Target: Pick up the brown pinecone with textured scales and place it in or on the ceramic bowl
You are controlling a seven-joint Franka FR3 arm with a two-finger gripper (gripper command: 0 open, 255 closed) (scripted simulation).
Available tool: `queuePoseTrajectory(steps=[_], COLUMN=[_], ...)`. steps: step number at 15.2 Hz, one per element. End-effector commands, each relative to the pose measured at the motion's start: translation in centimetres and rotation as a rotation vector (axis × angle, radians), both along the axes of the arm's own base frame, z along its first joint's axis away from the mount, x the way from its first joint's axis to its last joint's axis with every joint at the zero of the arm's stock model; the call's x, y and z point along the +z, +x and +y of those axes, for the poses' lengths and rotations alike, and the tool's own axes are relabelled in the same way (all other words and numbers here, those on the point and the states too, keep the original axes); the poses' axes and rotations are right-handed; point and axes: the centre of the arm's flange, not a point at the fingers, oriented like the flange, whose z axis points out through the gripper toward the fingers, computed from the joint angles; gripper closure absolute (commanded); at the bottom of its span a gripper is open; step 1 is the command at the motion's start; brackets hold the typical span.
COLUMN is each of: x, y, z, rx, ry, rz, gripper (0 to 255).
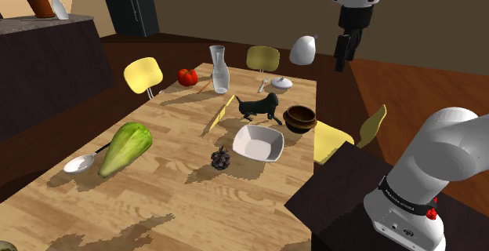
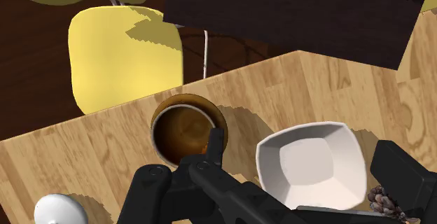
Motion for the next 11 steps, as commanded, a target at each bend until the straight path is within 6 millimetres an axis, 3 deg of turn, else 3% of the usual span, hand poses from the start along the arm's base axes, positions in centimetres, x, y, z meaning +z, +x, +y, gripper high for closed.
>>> queuePoseTrajectory(steps=[1, 11], x=[0.0, -9.1], y=[0.0, 5.5], z=[0.0, 6.8], rx=[0.0, 0.088], ry=[0.0, 0.026], rz=[0.0, -0.033], gripper=[0, 0])
